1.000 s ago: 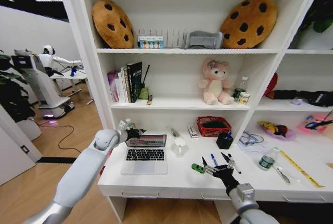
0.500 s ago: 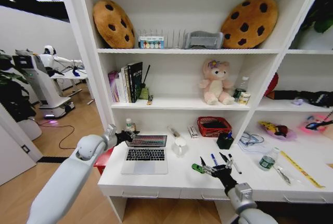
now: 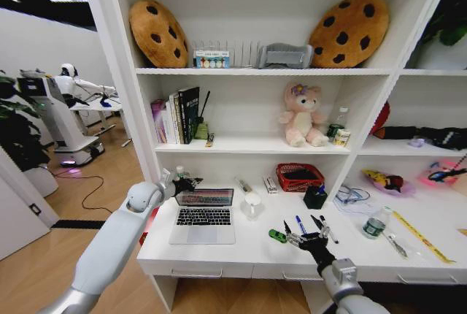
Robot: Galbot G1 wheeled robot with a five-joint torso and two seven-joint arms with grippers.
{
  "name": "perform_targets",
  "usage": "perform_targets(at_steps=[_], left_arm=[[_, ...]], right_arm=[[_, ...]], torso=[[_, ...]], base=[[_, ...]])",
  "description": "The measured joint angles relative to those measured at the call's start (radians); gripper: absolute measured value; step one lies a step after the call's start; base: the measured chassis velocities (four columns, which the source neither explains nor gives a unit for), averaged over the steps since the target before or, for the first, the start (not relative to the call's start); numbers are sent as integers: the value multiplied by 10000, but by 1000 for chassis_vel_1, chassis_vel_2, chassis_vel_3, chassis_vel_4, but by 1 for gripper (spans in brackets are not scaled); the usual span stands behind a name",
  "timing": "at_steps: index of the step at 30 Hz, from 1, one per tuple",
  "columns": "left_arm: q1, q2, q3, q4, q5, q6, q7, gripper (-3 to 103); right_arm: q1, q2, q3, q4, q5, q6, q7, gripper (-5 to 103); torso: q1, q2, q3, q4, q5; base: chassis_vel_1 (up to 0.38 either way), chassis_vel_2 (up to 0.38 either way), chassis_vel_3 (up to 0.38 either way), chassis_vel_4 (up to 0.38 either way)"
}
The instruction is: Organize the objects on the table.
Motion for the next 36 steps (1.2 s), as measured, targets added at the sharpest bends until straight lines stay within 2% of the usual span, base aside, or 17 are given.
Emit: perform_targets(at_steps=[9, 13, 16, 22, 30, 36], left_arm=[[1021, 819, -65, -702, 0, -150, 185, 0], [1580, 1222, -254, -1371, -12, -142, 221, 0], [2344, 1664, -595, -2173, 4, -138, 275, 0], [3602, 2105, -1173, -2900, 356, -249, 442, 0], [4575, 2212, -1407, -3165, 911, -575, 605, 0], [4895, 1922, -1199, -3089, 1320, -728, 605, 0]], right_arm=[[254, 40, -174, -174, -71, 14, -42, 100], [303, 43, -211, -272, -116, 14, -58, 100], [344, 36, -262, -400, -185, 64, -174, 100], [548, -32, -438, -517, -230, 112, -202, 100], [672, -93, -437, -624, -227, 223, -214, 100], [622, -104, -344, -659, -193, 329, -226, 100]], torso=[[-1, 1, -1, 1, 1], [0, 0, -1, 1, -2], [0, 1, -1, -1, -1], [-1, 0, -1, 2, -1], [-1, 0, -1, 1, 0], [0, 1, -1, -1, 1]], base=[[0, 0, 0, 0], [0, 0, 0, 0], [0, 0, 0, 0], [0, 0, 0, 0], [0, 0, 0, 0], [0, 0, 0, 0]])
